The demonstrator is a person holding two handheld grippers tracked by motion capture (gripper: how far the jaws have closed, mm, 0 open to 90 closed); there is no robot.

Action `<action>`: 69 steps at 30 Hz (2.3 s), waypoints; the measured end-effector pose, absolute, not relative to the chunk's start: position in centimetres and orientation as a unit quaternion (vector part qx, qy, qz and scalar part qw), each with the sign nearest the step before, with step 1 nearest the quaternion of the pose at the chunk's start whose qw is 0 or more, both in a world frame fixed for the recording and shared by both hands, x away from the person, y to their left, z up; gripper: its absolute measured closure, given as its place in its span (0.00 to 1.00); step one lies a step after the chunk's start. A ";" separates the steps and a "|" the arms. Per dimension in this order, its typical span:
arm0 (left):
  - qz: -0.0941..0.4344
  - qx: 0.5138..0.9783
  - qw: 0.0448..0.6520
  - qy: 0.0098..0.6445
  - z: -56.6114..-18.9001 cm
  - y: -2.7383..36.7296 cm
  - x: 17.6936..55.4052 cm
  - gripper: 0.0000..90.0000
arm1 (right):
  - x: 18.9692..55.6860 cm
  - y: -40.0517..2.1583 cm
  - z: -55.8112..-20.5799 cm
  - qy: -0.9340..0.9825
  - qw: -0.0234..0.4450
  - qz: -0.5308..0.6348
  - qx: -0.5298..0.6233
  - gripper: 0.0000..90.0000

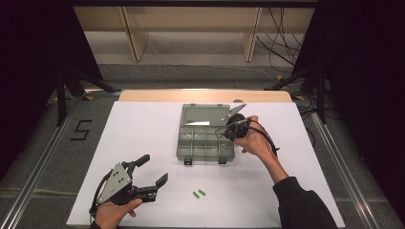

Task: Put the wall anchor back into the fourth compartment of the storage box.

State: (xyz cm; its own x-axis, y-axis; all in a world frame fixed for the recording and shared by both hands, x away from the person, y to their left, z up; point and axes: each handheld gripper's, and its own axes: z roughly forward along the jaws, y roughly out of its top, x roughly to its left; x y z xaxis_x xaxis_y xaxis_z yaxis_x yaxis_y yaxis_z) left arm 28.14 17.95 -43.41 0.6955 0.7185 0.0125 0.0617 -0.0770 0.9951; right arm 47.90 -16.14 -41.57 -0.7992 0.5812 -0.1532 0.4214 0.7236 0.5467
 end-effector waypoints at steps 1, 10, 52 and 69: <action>0.266 0.684 0.616 0.285 -43.4 18.0 28.1 0.18 | 48.0 -16.2 -41.7 0.915 0.157 0.249 0.276 0.93; 0.267 0.684 0.616 0.284 -43.4 18.0 28.2 0.18 | 48.7 -15.8 -42.5 0.912 0.158 0.253 0.281 0.91; 0.266 0.682 0.618 0.288 -43.3 18.1 28.0 0.18 | 39.2 -10.5 -39.8 0.936 0.135 0.266 0.189 0.30; 0.266 0.682 0.618 0.288 -43.3 18.1 28.0 0.18 | 36.1 -8.3 -43.2 0.964 0.077 0.207 0.149 0.33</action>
